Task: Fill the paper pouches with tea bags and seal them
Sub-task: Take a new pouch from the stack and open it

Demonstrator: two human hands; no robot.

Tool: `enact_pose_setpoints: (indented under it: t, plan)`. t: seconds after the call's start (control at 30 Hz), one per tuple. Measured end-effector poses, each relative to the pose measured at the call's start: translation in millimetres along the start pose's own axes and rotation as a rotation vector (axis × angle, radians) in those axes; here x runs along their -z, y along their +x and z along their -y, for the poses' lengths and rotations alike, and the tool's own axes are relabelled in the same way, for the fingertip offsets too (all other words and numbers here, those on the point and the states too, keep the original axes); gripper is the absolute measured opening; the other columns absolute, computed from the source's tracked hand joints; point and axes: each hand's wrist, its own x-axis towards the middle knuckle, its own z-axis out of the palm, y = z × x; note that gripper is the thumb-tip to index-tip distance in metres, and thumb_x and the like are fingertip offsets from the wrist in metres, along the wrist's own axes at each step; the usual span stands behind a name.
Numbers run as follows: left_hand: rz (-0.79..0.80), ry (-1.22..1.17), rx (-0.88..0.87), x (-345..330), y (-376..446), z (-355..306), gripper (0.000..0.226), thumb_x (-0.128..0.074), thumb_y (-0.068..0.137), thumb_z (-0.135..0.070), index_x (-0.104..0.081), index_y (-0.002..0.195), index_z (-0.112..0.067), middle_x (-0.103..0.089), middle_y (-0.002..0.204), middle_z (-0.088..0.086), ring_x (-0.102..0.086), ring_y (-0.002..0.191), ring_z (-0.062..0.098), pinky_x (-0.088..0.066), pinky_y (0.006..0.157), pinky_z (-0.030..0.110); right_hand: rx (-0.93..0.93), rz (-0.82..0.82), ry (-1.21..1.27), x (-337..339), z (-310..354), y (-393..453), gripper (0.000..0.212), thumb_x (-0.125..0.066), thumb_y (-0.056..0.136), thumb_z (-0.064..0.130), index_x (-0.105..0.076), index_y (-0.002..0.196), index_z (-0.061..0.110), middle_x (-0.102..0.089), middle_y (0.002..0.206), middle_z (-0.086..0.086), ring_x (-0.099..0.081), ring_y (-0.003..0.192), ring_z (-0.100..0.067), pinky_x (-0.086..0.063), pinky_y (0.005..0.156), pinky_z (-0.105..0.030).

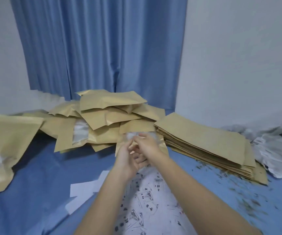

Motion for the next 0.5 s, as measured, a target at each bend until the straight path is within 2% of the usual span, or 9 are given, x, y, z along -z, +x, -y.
enact_pose_setpoints:
  t: [0.07,0.13,0.2,0.27,0.33,0.43,0.5]
  plan:
    - [0.020,0.020,0.036,-21.3,19.8,13.5,0.022,-0.046,0.098,-0.029,-0.051,0.097,-0.008,-0.055,0.090,0.015,-0.062,0.067,0.028,-0.052,0.067,0.042,0.103,-0.109,-0.168,34.2,-6.3,10.2,0.041,-0.055,0.087,0.028,-0.049,0.126,0.019,-0.067,0.105,-0.007,-0.064,0.090,-0.020,-0.051,0.082,-0.031]
    - [0.045,0.028,0.077,-40.6,38.1,25.9,0.016,-0.047,0.097,-0.026,-0.047,0.096,-0.011,-0.057,0.088,0.016,-0.060,0.061,0.027,-0.054,0.062,0.042,0.252,-0.247,-0.472,74.6,-13.5,17.9,0.039,-0.054,0.089,0.025,-0.053,0.126,0.013,-0.061,0.121,-0.006,-0.058,0.109,-0.021,-0.041,0.091,-0.025]
    - [0.054,0.056,0.113,-54.6,55.2,38.3,0.023,-0.051,0.095,-0.025,-0.047,0.111,-0.009,-0.055,0.108,0.020,-0.060,0.074,0.031,-0.053,0.065,0.044,0.327,-0.364,-0.795,119.6,-23.4,24.2,0.042,-0.052,0.090,0.023,-0.052,0.128,0.005,-0.055,0.130,-0.012,-0.050,0.120,-0.026,-0.035,0.096,-0.026]
    - [0.030,0.040,0.150,-63.9,68.3,49.5,0.043,-0.053,0.095,-0.024,-0.040,0.132,-0.006,-0.047,0.131,0.022,-0.060,0.100,0.040,-0.051,0.071,0.045,0.267,-0.416,-1.065,164.3,-33.8,29.7,0.052,-0.050,0.092,0.030,-0.041,0.136,0.004,-0.048,0.136,-0.013,-0.042,0.127,-0.028,-0.033,0.103,-0.032]
    - [0.025,0.023,0.173,-69.8,78.8,59.9,0.057,-0.055,0.094,-0.022,-0.029,0.143,-0.007,-0.044,0.137,0.022,-0.055,0.112,0.044,-0.050,0.075,0.046,0.123,-0.426,-1.333,201.6,-45.7,31.5,0.066,-0.047,0.091,0.047,-0.028,0.141,0.008,-0.041,0.141,-0.010,-0.035,0.130,-0.028,-0.031,0.106,-0.036]
    - [0.015,0.023,0.195,-76.7,89.5,74.5,0.056,-0.058,0.093,-0.020,-0.031,0.141,-0.010,-0.047,0.134,0.022,-0.057,0.104,0.043,-0.051,0.074,0.045,-0.036,-0.382,-1.505,235.1,-61.3,27.4,0.085,-0.039,0.086,0.066,-0.011,0.148,0.014,-0.036,0.145,-0.008,-0.030,0.134,-0.026,-0.023,0.109,-0.039]
    - [0.006,0.021,0.207,-83.2,93.2,85.1,0.049,-0.060,0.092,-0.020,-0.038,0.135,-0.011,-0.048,0.131,0.023,-0.058,0.098,0.042,-0.051,0.077,0.045,-0.013,-0.386,-1.578,241.2,-65.2,18.4,0.081,-0.035,0.089,0.065,-0.012,0.148,0.014,-0.049,0.135,-0.007,-0.043,0.125,-0.025,-0.029,0.104,-0.037]
